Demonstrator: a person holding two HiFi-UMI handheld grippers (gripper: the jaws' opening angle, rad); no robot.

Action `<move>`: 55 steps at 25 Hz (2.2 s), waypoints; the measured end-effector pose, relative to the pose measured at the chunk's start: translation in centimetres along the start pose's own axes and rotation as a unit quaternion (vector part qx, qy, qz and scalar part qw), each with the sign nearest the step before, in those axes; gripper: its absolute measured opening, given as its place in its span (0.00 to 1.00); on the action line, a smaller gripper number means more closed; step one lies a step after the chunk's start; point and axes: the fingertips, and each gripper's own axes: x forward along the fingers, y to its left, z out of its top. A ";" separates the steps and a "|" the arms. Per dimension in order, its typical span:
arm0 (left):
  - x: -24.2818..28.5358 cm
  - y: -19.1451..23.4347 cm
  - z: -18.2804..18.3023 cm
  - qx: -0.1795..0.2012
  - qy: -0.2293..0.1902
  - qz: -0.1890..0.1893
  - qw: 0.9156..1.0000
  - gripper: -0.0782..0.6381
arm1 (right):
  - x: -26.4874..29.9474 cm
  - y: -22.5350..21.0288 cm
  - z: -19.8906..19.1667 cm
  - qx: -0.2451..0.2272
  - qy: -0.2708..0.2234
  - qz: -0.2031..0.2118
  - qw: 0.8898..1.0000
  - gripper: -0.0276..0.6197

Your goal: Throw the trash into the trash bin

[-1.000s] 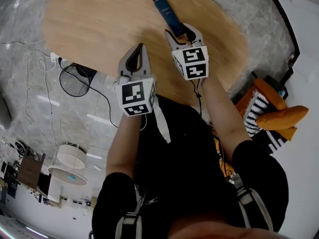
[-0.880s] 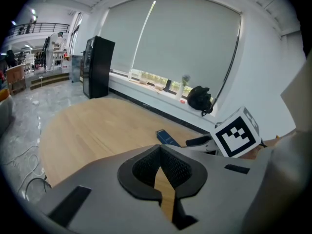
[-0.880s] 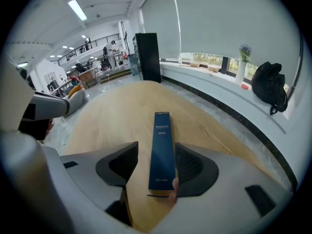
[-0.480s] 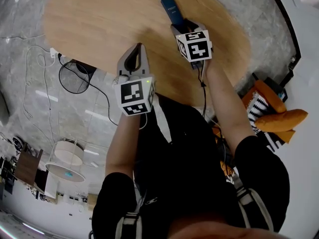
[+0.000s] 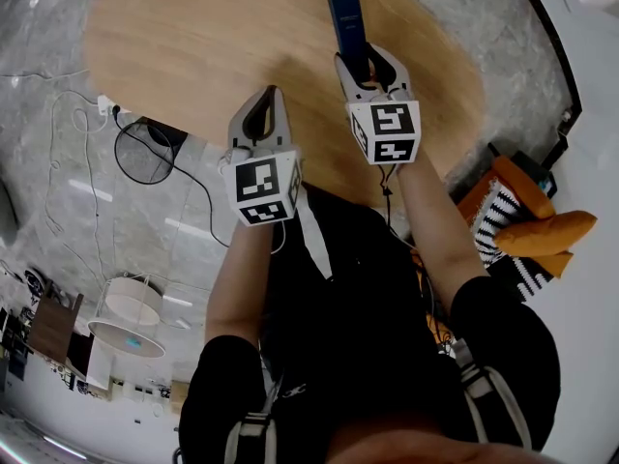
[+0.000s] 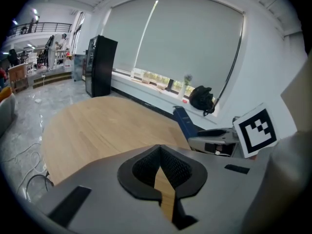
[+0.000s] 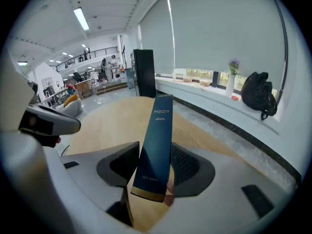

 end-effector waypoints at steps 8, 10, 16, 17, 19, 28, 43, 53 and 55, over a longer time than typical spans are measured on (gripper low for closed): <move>-0.3 0.3 -0.6 -0.008 0.001 -0.002 1.000 0.13 | -2.9 2.6 1.2 0.012 -0.046 -0.001 0.999 0.35; -0.5 0.4 -0.7 -0.013 -0.001 -0.002 1.000 0.13 | -2.9 3.0 0.9 0.009 -0.041 0.002 0.999 0.35; -1.9 2.2 -0.9 -0.027 -0.010 0.003 1.000 0.13 | -2.6 5.3 1.8 0.001 -0.043 0.010 0.999 0.35; -2.2 2.8 -1.1 -0.031 -0.011 0.005 0.999 0.13 | -2.4 6.0 2.0 -0.001 -0.043 0.015 0.999 0.35; -2.9 4.2 -1.2 -0.039 -0.016 0.012 0.999 0.13 | -2.0 7.7 2.5 -0.007 -0.042 0.025 0.999 0.35; -9.6 14.2 -3.0 -0.086 -0.043 0.072 0.993 0.13 | 0.2 20.6 5.3 -0.045 -0.043 0.096 0.993 0.35; -23.7 33.6 -12.0 -0.198 -0.074 0.185 0.960 0.13 | 4.8 49.9 4.4 -0.173 0.003 0.262 0.950 0.35; -29.6 42.6 -20.6 -0.286 -0.082 0.253 0.921 0.13 | 12.5 59.9 -7.2 -0.203 0.182 0.295 0.916 0.35; -30.3 43.4 -21.5 -0.288 -0.082 0.256 0.919 0.13 | 14.1 60.5 -10.4 -0.209 0.232 0.287 0.906 0.35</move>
